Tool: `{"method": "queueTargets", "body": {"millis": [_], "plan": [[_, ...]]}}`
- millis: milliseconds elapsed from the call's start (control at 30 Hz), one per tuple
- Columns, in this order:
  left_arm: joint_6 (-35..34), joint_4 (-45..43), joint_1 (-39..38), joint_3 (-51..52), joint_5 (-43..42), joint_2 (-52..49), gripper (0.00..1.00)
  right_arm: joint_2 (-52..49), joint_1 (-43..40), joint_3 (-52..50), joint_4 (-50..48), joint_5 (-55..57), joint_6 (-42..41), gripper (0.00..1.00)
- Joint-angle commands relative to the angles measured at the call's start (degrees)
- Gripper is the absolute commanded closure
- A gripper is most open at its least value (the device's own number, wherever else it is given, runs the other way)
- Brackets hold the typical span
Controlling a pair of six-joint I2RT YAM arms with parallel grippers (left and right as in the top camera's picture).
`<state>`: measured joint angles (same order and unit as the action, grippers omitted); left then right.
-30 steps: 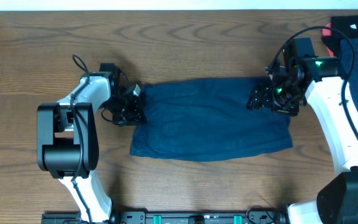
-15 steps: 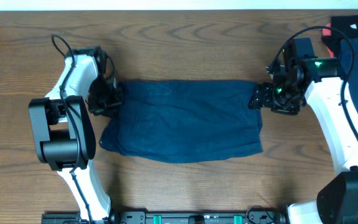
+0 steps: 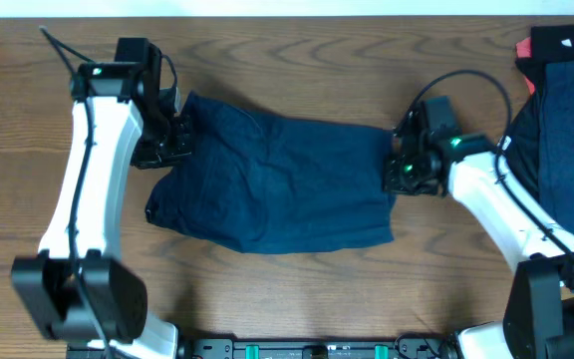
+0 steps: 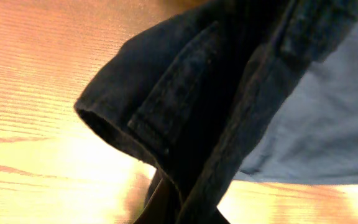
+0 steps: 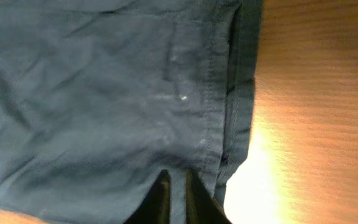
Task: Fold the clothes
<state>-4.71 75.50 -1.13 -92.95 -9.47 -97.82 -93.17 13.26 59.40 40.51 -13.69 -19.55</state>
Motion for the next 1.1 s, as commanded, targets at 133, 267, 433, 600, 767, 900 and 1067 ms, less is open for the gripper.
{"method": "queueTargets", "body": {"millis": [133, 267, 433, 600, 767, 900, 1067], "plan": [[-1.4, 0.3, -2.9, -1.2, -6.5, 3.4, 0.94, 0.2, 3.5, -8.5, -10.4, -2.5, -6.3, 0.95], [-7.3, -0.8, -5.0, -1.2, -6.6, 3.4, 0.94, 0.2, 4.5, -11.0, -13.0, -3.1, -7.9, 0.96], [-11.9, -3.8, -7.6, -1.2, -10.7, 3.4, 0.94, 0.2, 5.2, -12.4, -14.0, -2.9, -8.8, 0.97], [-12.0, -6.8, -10.7, -1.2, -19.0, 3.4, 0.94, 0.2, 5.2, -13.6, -14.2, -1.7, -10.3, 0.99], [-12.7, -8.9, -13.8, -1.2, -19.9, 3.4, 0.94, 0.2, 5.2, -14.7, -14.2, -0.7, -10.4, 0.99], [-13.4, -9.2, -14.0, -1.2, -19.8, 3.7, 0.94, 0.2, 5.2, -15.5, -14.2, -0.7, -10.4, 0.99], [-13.6, -9.2, -13.8, -1.2, -19.8, 5.6, 0.94, 0.2, 5.2, -16.7, -14.8, 0.5, -11.3, 0.99]]}}
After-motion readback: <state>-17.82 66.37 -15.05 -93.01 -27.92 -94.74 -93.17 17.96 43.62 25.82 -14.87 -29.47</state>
